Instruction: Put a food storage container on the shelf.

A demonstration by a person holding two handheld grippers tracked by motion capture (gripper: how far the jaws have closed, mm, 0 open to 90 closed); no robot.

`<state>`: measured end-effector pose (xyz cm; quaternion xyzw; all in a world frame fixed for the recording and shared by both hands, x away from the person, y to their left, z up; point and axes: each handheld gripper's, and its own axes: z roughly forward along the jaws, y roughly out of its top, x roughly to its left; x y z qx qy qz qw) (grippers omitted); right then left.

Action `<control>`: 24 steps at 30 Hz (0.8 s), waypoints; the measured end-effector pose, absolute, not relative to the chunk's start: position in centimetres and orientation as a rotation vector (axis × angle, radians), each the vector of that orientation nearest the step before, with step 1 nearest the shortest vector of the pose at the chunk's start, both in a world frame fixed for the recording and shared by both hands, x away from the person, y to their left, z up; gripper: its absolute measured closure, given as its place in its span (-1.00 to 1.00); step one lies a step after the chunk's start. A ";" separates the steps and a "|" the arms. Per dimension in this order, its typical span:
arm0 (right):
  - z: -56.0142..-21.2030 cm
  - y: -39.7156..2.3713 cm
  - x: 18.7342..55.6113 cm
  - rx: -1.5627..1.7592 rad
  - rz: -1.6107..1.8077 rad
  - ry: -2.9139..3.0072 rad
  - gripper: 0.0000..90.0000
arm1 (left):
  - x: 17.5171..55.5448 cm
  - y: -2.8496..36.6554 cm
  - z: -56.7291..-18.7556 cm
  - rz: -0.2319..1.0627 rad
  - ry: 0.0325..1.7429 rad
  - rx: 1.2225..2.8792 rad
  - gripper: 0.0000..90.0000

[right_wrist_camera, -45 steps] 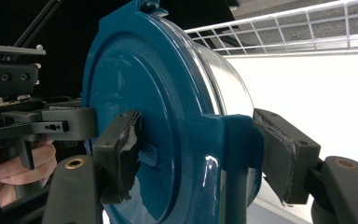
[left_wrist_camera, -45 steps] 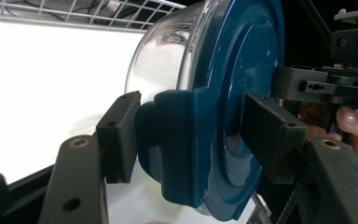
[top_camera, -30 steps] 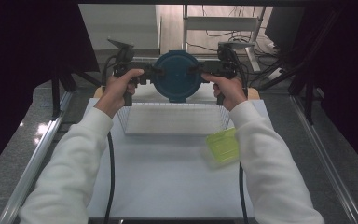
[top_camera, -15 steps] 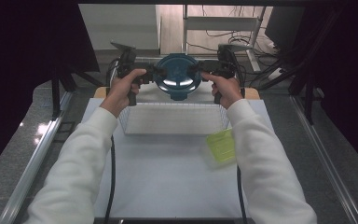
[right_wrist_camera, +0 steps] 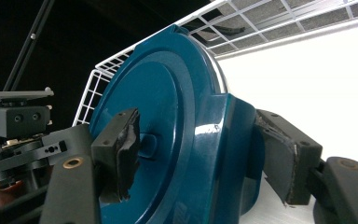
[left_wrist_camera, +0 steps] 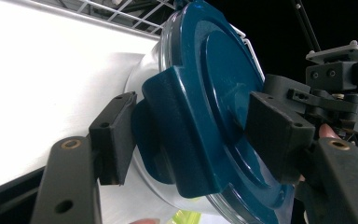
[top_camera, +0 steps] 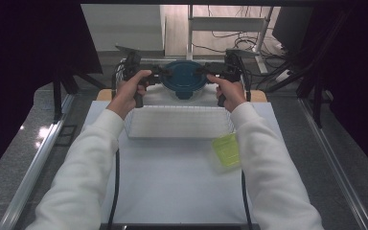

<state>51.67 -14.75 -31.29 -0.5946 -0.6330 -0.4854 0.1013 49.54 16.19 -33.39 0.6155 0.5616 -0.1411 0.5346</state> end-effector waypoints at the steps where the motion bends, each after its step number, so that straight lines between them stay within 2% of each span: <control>1: -31.3 -14.8 51.7 -1.754 -1.442 -1.874 -0.26 | 49.5 16.2 -33.4 -0.335 1.333 1.462 -0.20; 4: -31.3 -14.7 51.5 -1.761 -1.446 -1.879 -0.32 | 49.5 16.0 -33.5 -0.317 1.331 1.458 -0.21; 5: -31.3 -14.5 51.4 -1.761 -1.451 -1.898 -0.41 | 49.4 15.9 -33.5 -0.304 1.331 1.458 -0.25; 10: -30.6 -14.0 50.4 -1.752 -1.518 -1.918 -0.78 | 48.7 15.2 -32.8 -0.235 1.323 1.457 -0.62; 15: -29.7 -14.6 49.6 -1.713 -1.591 -2.008 -0.85 | 47.7 15.3 -32.0 -0.103 1.310 1.499 -0.62; 21: -28.2 -15.5 47.8 -1.652 -1.656 -2.122 -0.85 | 45.9 15.8 -31.2 0.036 1.297 1.552 -0.63; 24: -27.8 -15.9 47.1 -1.612 -1.669 -2.186 -0.81 | 44.1 16.0 -30.8 0.084 1.269 1.528 -0.60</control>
